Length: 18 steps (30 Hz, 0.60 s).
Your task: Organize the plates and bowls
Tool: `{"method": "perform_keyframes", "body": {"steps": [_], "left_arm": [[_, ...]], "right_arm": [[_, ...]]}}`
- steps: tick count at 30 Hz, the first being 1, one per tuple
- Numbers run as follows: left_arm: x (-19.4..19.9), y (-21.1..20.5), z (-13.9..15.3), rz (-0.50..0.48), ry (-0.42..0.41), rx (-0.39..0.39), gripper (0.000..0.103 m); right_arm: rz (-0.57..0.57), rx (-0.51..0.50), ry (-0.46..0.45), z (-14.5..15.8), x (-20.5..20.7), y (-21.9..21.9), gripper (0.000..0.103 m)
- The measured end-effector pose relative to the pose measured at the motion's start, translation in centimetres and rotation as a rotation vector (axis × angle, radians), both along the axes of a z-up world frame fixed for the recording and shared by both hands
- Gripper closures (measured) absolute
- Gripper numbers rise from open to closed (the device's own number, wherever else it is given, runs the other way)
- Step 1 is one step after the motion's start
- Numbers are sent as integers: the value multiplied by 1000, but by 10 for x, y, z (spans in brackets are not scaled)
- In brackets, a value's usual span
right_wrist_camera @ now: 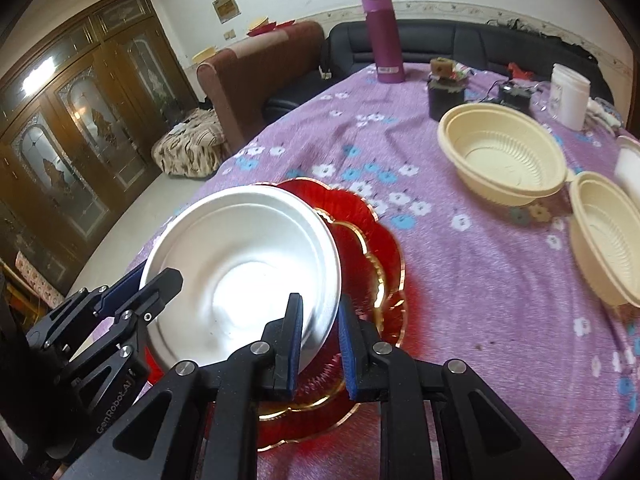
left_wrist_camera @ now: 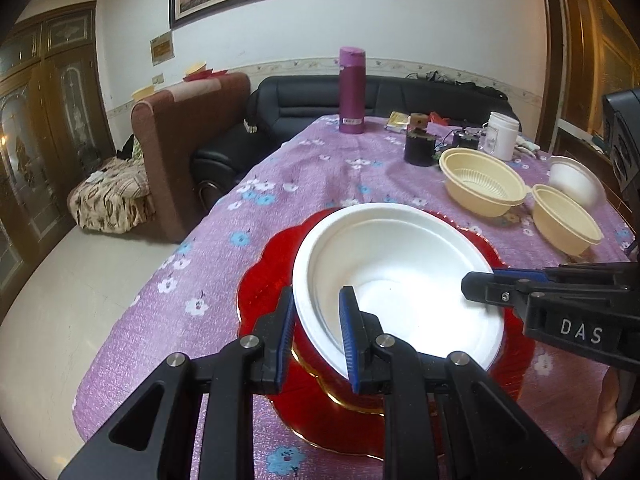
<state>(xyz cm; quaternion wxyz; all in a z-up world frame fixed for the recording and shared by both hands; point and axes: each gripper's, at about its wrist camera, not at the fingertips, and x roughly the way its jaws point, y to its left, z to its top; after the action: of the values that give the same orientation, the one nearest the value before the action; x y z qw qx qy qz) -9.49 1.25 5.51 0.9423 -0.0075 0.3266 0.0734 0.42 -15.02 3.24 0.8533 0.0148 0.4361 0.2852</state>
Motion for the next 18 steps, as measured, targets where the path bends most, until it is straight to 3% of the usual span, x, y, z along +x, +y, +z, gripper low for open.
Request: {"method": "perform_keyframes", "body": {"steps": [6, 10, 12, 18], "left_arm": [[2, 2, -2, 17, 3, 6, 81], [0, 1, 0, 28, 1, 15, 77], [-2, 1, 4, 38, -12, 24, 73], [-14, -9, 22, 37, -54, 49, 71]], "right_arm": [[2, 0, 10, -4, 3, 3, 82], [3, 7, 6, -3, 3, -3, 74], [-1, 24, -4, 1, 1, -10, 72], [-43, 84, -31, 19, -5, -43, 72]]}}
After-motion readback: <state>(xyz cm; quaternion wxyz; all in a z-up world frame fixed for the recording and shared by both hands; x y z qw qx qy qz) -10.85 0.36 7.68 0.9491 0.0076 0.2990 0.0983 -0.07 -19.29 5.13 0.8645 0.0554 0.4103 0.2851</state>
